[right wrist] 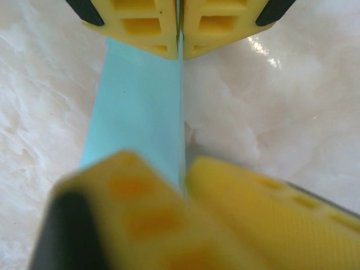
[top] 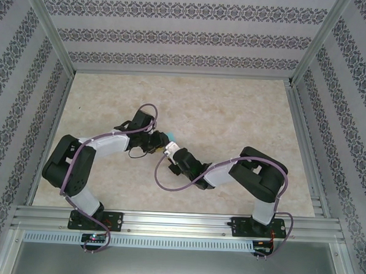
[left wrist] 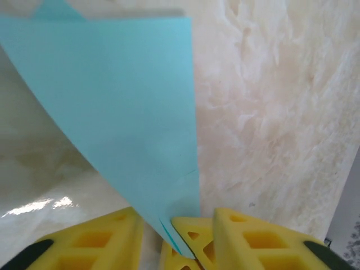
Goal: Fold a paper plane with a square sheet of paper (pick it up from the middle)
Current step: Fold the wing for the fifth time at the center of the table.
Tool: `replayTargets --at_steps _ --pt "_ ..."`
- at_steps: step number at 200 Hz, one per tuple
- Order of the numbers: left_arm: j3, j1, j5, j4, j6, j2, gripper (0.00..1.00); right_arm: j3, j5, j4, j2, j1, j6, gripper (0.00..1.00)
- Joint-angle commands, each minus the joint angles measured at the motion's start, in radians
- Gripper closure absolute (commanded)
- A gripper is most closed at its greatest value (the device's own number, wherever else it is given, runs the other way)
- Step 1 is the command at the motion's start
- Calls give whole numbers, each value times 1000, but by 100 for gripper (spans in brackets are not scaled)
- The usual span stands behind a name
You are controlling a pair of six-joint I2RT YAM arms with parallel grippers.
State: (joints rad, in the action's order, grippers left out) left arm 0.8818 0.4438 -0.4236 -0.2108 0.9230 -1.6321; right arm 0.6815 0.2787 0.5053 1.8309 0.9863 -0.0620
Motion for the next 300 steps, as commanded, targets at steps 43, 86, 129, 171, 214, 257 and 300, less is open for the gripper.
replayTargets --at_steps 43,86,129,171,214,257,300 --pt "-16 -86 66 -66 -48 128 38 -39 -274 53 -58 -80 187 92" --pt "-80 -97 77 -21 -64 191 32 -13 -399 43 -45 -129 334 94" --pt "-168 -96 40 93 -81 248 28 33 -474 -7 -16 -172 497 92" --pt "-226 -91 -30 201 -82 247 29 55 -566 19 32 -213 627 90" --pt "-261 -72 -70 292 -78 225 33 53 -572 15 40 -223 684 89" --pt "-261 -45 -91 367 -72 171 41 44 -649 67 72 -245 755 88" --pt "-257 -31 -104 420 -78 126 44 25 -704 151 89 -269 817 89"
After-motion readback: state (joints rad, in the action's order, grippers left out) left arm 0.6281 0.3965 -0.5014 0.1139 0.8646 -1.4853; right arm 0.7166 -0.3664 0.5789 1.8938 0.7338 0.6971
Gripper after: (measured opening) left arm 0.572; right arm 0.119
